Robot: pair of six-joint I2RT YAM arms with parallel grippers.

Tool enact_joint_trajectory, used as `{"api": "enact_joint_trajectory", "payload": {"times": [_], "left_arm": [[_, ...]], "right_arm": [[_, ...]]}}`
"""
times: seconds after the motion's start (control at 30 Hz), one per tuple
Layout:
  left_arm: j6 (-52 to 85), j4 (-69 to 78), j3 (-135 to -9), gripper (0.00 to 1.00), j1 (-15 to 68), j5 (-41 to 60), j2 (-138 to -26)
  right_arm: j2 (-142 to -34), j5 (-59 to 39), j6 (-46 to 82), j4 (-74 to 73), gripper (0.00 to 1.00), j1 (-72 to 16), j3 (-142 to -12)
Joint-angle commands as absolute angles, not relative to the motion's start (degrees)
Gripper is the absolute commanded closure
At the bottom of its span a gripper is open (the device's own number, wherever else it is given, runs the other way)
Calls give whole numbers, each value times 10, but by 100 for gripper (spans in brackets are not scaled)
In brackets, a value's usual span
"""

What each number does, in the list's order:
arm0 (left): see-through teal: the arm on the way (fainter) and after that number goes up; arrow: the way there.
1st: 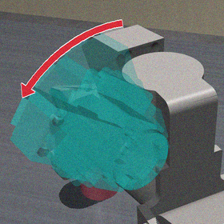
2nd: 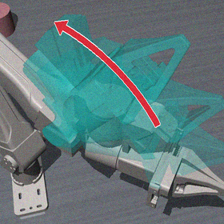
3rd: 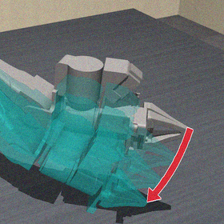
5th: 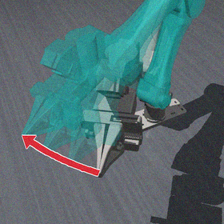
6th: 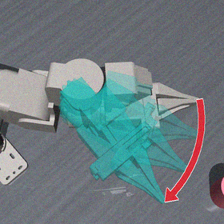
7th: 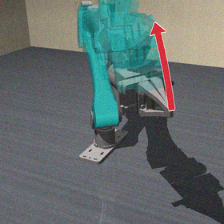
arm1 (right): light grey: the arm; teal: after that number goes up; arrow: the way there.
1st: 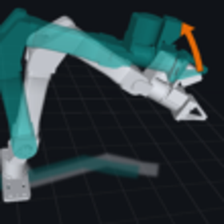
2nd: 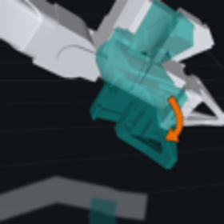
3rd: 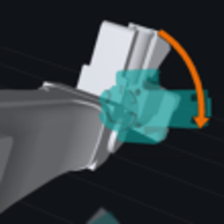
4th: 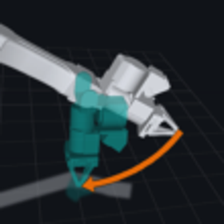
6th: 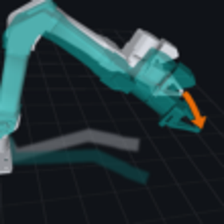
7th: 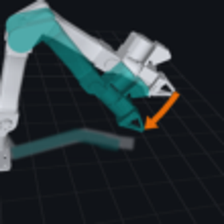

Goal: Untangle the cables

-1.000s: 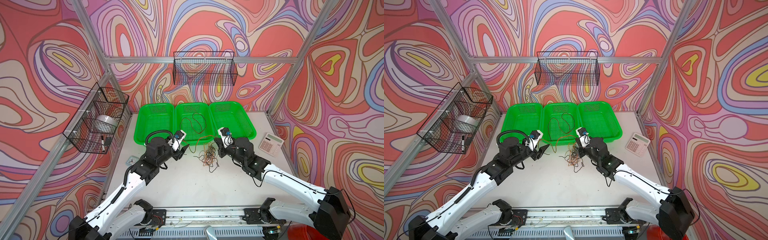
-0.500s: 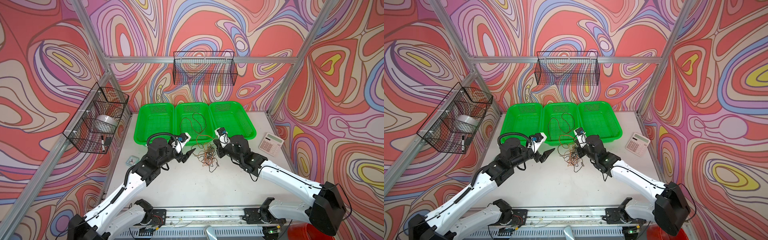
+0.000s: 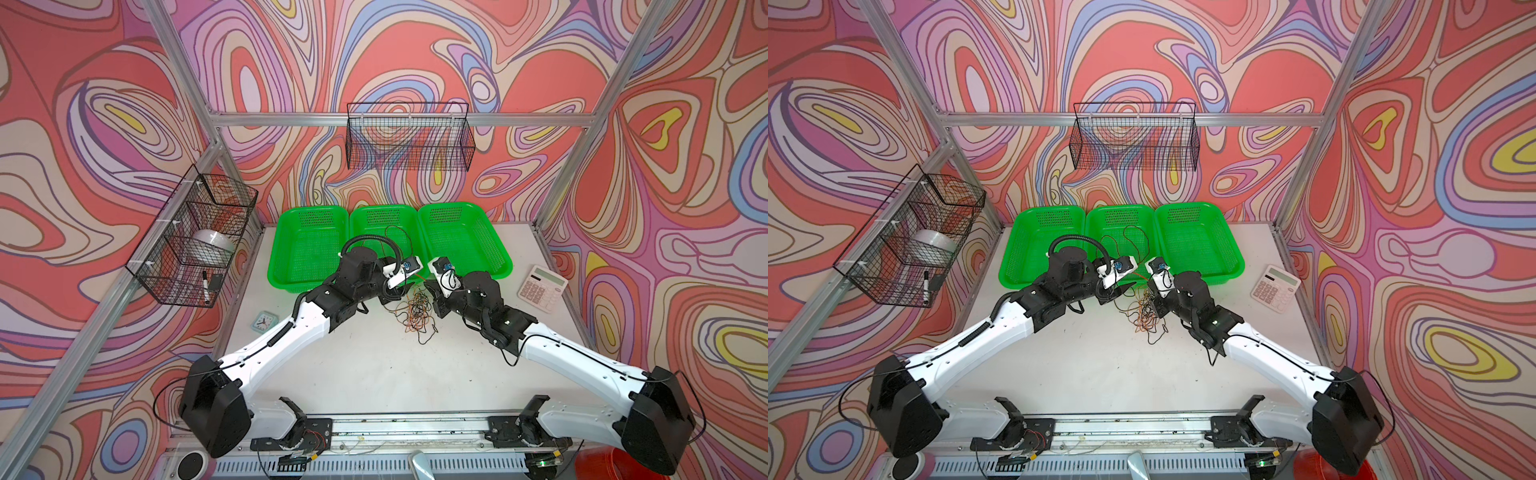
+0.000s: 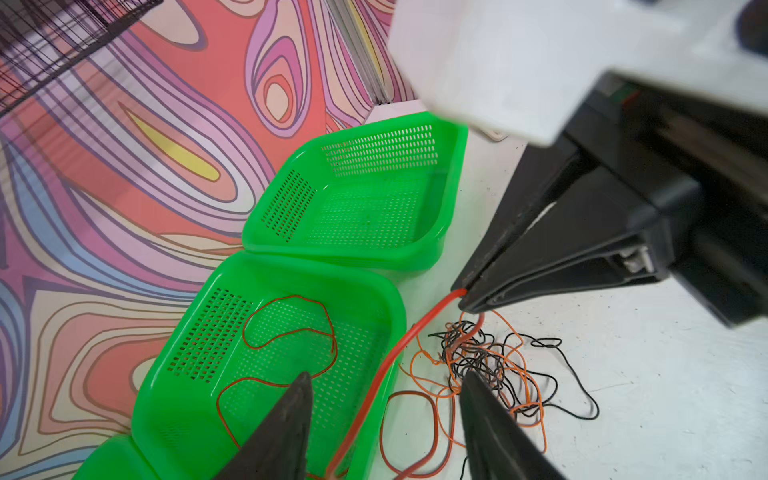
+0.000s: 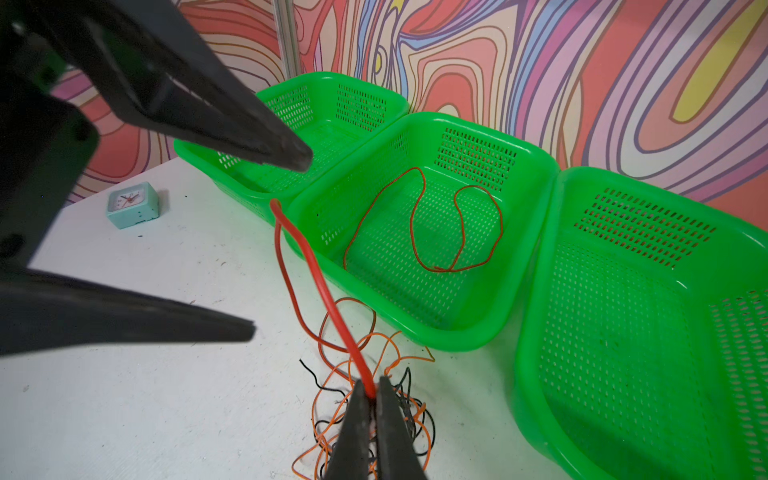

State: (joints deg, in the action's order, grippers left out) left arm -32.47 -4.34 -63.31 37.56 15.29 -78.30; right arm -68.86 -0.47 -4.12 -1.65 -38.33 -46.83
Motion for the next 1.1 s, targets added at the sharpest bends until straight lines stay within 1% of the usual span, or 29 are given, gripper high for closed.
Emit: {"api": "enact_joint_trajectory", "payload": {"times": [0.0,0.03,0.07,0.1,0.2,0.23,0.3,0.37,0.4,0.47,0.53,0.6,0.67,0.7,0.83,1.07], "left_arm": [[-355,-48,-649,62,379,166,-798],[-354,-46,-651,64,381,163,-801],[-354,-45,-652,68,381,160,-804],[-355,-46,-654,73,381,157,-806],[-361,-59,-663,97,381,160,-807],[-364,-67,-668,100,383,166,-807],[-368,-82,-673,100,382,168,-807],[-367,-88,-674,100,384,167,-804],[-367,-89,-675,100,385,167,-800],[-366,-88,-673,100,388,169,-790],[-362,-89,-677,100,392,169,-778],[-354,-96,-687,100,394,172,-767],[-348,-106,-699,100,400,176,-757],[-346,-111,-704,100,405,178,-753],[-342,-129,-724,100,426,179,-740],[-324,-136,-768,100,430,173,-719]], "right_arm": [[-673,-8,-51,-40,100,-382,-455],[-671,-9,-51,-43,100,-382,-453],[-671,-12,-51,-46,100,-382,-451],[-669,-15,-49,-53,100,-382,-448],[-666,-14,-41,-71,100,-382,-440],[-662,-15,-36,-83,100,-382,-435],[-652,-18,-30,-114,99,-382,-420],[-646,-11,-25,-141,93,-382,-406],[-646,-6,-25,-144,89,-382,-404],[-652,0,-25,-142,87,-382,-402],[-655,2,-19,-147,82,-382,-396],[-661,3,-12,-167,70,-382,-386],[-676,4,-2,-187,63,-382,-377],[-687,8,5,-197,62,-382,-374],[-729,38,40,-239,62,-381,-367],[-805,56,104,-308,70,-382,-343]]}}
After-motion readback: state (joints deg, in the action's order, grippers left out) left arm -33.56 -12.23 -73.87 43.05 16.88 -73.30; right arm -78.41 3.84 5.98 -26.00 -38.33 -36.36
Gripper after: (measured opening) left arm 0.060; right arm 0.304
